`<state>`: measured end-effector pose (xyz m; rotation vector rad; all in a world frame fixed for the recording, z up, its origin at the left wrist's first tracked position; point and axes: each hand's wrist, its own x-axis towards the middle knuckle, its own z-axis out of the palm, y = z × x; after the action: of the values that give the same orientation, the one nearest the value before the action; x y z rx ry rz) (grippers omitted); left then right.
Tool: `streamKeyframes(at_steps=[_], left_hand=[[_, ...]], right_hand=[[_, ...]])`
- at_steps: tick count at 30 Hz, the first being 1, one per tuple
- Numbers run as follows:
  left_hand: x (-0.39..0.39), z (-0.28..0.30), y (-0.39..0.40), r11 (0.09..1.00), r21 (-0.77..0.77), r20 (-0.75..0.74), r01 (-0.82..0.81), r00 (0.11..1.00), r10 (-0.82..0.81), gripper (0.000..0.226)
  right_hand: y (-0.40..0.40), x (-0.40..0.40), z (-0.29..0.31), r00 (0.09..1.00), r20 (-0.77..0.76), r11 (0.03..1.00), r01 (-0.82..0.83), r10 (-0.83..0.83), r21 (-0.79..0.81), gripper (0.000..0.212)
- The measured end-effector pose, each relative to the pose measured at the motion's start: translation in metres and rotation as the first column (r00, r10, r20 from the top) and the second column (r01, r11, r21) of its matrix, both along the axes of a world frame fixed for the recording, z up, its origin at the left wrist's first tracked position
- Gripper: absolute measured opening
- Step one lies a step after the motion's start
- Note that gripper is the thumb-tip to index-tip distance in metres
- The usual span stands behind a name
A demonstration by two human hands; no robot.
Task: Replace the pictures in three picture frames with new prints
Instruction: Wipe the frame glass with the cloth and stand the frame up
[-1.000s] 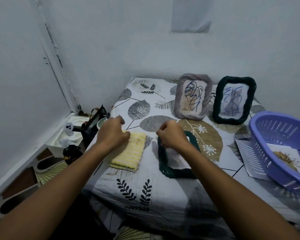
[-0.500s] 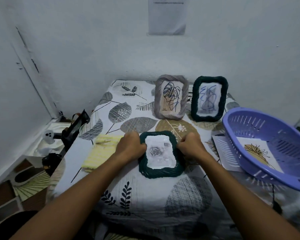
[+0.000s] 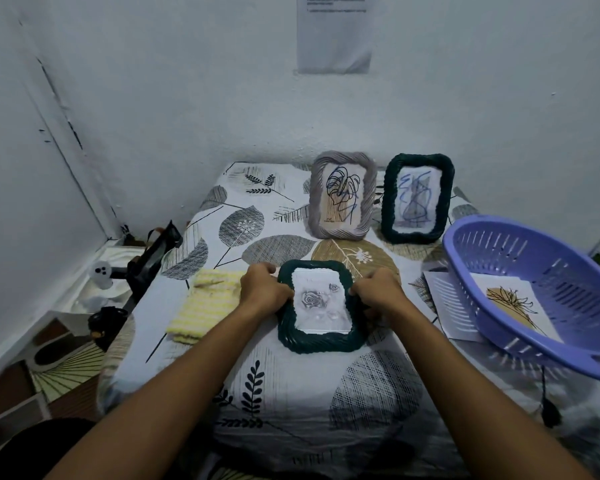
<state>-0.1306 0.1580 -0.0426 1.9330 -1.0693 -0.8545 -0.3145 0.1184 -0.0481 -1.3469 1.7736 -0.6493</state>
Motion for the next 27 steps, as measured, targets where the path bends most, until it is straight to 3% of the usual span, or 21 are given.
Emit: streamKeyframes(at_steps=[2, 3, 5, 8, 11, 14, 19, 27], left_hand=[[0.005, 0.001, -0.002, 0.997, 0.022, -0.314, -0.076, 0.946, 0.079, 0.068], [0.006, 0.003, -0.002, 0.996, 0.035, -0.435, -0.083, 0.896, 0.09, 0.055], [0.007, 0.007, -0.003, 0.996, 0.079, -0.535, -0.045, 0.841, 0.08, 0.024], [0.008, 0.01, -0.003, 0.994, 0.104, -0.587, 0.032, 0.809, 0.035, 0.019], [0.007, 0.016, -0.003, 0.994, 0.079, -0.611, 0.078, 0.791, -0.014, 0.024], [0.008, 0.025, 0.0, 0.996, 0.005, -0.594, 0.092, 0.802, -0.071, 0.03], [0.017, 0.045, -0.001, 0.99, -0.112, -0.48, 0.089, 0.867, -0.132, 0.034], [0.029, 0.065, -0.006, 0.929, -0.206, -0.372, 0.308, 0.853, -0.366, 0.018]], right_hand=[[0.001, -0.001, 0.004, 0.996, 0.083, 0.999, 0.014, -0.018, 0.05, 0.02], [0.002, -0.002, 0.007, 0.993, 0.112, 0.998, 0.014, -0.022, 0.069, 0.02], [0.004, -0.003, 0.013, 0.988, 0.153, 0.995, 0.004, -0.019, 0.098, 0.019], [0.008, -0.004, 0.021, 0.985, 0.171, 0.988, -0.001, -0.025, 0.152, 0.02], [0.012, -0.002, 0.023, 0.984, 0.173, 0.988, 0.003, -0.031, 0.156, 0.013], [0.016, -0.002, 0.027, 0.962, 0.271, 0.989, -0.004, -0.038, 0.151, 0.005], [0.016, -0.01, 0.038, 0.825, 0.564, 0.994, -0.045, -0.02, 0.1, 0.011], [0.014, -0.011, 0.052, 0.68, 0.719, 0.989, -0.126, 0.142, -0.075, 0.028]])
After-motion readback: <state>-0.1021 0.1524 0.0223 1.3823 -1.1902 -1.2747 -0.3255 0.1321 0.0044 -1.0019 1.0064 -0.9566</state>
